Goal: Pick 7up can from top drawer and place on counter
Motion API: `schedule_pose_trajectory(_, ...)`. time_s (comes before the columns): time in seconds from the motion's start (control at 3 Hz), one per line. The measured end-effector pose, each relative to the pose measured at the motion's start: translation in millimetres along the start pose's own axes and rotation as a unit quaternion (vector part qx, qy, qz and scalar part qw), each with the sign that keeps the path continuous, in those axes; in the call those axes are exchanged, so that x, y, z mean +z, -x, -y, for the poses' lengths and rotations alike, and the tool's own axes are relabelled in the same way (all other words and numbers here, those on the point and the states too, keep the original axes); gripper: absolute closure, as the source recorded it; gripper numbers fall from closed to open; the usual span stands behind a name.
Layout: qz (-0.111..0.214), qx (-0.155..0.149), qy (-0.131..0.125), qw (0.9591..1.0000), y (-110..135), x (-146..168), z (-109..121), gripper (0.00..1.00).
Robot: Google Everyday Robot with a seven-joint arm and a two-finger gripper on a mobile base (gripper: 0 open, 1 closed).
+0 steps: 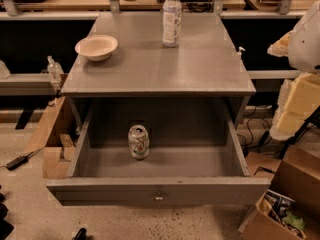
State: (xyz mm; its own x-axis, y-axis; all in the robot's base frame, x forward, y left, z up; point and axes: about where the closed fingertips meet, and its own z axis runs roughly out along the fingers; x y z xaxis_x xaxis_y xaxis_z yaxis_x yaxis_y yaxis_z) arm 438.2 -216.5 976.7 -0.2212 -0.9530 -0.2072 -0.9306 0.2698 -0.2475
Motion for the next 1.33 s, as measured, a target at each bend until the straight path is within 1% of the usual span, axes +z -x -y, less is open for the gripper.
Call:
schedule_pose_trajectory(0.33,0.0,0.0,0.0,1.0,0,0,0,0.0)
schedule_pose_trajectory(0.67,0.063,-0.006,0.001,0.998,6,38,-2,0.0)
schedule_pose_trajectory(1.0,0.158,-0.011,0.051,0.986,5,124,-35,0.0)
schedule_pose_trajectory(1.33,0.327,0.001,0.04,0.9441,43,190,-46,0.0)
